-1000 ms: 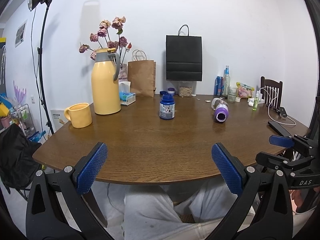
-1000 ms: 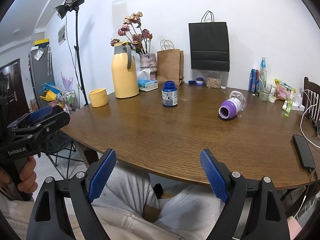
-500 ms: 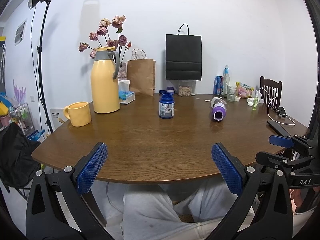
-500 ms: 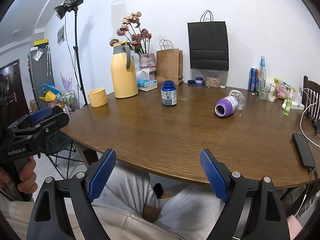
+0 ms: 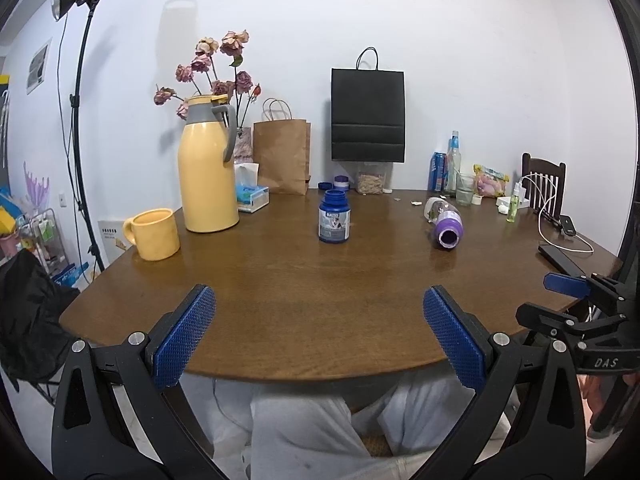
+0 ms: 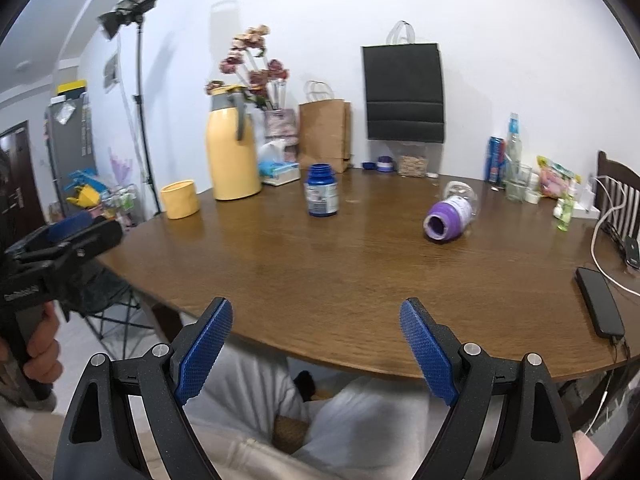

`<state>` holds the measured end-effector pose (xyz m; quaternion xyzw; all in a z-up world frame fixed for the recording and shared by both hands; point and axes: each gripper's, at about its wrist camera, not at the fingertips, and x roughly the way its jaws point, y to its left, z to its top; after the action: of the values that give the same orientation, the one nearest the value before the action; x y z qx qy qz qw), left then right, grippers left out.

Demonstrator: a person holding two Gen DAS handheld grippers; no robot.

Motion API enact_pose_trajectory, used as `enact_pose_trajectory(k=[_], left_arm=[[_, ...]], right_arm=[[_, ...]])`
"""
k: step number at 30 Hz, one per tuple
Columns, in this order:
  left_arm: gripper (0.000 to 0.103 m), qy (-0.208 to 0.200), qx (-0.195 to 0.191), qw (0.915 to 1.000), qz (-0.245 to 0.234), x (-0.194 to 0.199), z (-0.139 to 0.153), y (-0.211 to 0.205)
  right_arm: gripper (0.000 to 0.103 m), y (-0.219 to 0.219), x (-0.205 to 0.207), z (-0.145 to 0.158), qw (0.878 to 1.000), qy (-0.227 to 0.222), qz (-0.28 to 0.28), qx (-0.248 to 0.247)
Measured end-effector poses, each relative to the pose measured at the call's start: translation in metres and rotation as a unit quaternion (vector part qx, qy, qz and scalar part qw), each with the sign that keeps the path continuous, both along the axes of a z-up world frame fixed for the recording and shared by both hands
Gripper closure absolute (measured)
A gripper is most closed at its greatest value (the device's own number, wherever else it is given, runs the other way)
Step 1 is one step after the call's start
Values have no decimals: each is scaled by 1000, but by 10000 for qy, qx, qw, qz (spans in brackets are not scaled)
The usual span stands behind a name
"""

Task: Flip cup upright
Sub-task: 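Reach the right gripper to the lying purple bottle and grasp its body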

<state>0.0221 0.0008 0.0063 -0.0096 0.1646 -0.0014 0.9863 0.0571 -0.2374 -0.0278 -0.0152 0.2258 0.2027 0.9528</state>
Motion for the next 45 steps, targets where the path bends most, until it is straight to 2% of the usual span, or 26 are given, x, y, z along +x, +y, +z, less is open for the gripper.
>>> enact_pose_trajectory(k=[2,8,11,14,20,28,34,35,36,38,41,44,45], left_arm=[[0,28,29,10000,87,14,-6,1],[0,221,-203,9995,-14,60,-14,9],[0,316,-299,9990,-137,91,-12,13],[0,351,-284,9990,-58,121,-11,14],[0,622,-310,9975,-154,188,-16,12],[0,1127,-382,9926,-228,264,-36,5],[0,1596,-466,9854,-366,306,-49,-8],[0,1627,-450,9848,-412,310,-50,-12],[0,1667,-439,9839,-467,314,-51,-14],[0,1739,-427,9820,-595,322,-54,-22],[0,1853,-446,9787,-757,327,-58,-30],[0,1984,-389,9751,-915,325,-59,-38],[0,2010,-415,9735,-1010,322,-58,-39]], right_arm=[[13,-3,13,-3,9999,86,-138,58],[13,-11,63,-1,9983,261,-488,209],[13,-17,97,4,9952,506,-816,189],[13,-26,131,7,9930,699,-869,397],[13,-33,204,9,9898,774,-1146,349],[13,-46,298,-12,9760,1292,-1638,619],[13,-59,339,-28,9664,1623,-1852,732],[17,-60,342,-30,9658,1648,-1874,709],[27,-61,347,-35,9644,1719,-1906,638],[31,-62,353,-41,9644,1835,-1751,742],[35,-54,354,-47,9677,1922,-1532,566],[35,-31,340,-45,9762,2000,-747,372],[35,-18,328,-46,9783,2032,-254,305]])
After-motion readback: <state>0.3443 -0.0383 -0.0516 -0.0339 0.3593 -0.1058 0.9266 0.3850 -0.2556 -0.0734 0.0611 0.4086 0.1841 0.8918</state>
